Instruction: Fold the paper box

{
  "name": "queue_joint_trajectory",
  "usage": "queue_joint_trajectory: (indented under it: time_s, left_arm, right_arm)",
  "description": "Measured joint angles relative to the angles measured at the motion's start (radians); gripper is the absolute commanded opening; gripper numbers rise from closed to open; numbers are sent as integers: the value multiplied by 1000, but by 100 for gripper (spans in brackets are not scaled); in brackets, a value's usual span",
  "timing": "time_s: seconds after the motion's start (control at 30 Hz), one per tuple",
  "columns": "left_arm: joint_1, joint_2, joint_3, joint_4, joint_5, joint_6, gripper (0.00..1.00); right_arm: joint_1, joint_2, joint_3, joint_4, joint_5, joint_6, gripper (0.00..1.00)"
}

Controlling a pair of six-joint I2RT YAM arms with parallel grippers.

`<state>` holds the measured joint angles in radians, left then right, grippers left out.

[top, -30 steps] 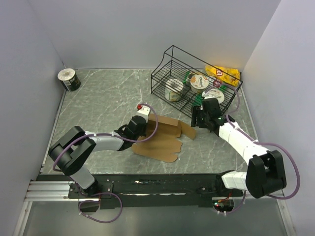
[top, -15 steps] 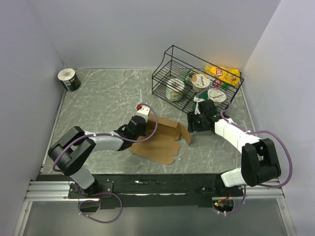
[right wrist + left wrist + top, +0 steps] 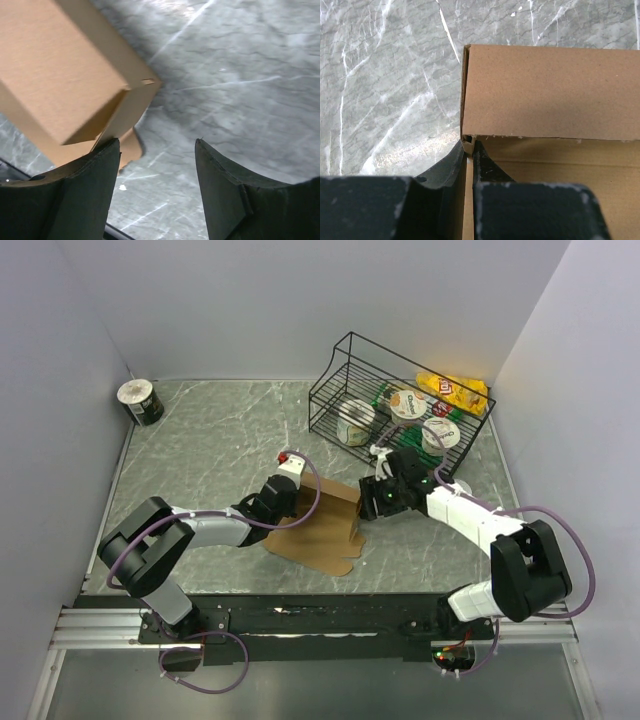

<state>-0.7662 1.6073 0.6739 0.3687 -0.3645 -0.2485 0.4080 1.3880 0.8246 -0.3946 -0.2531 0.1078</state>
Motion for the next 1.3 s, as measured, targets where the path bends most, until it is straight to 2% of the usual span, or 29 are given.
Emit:
queue_joint_trajectory:
  time_s: [0.4,0.77,1.17,1.3]
  left_arm:
    - [0,-2,0,0,1,0,6]
    - [0,-11,-7,-4,8,0,5]
    - [3,-21,-16,-3,13,0,5]
    - [4,-21,-16,-3,18,0,5]
  right_arm:
    - [104,-33,-82,89,11,61,79]
    - [144,-64,-113,227,131,104,82]
    - [189,-45,-114,324,254,117,74]
    - [217,-11,-114,360,303,127,68]
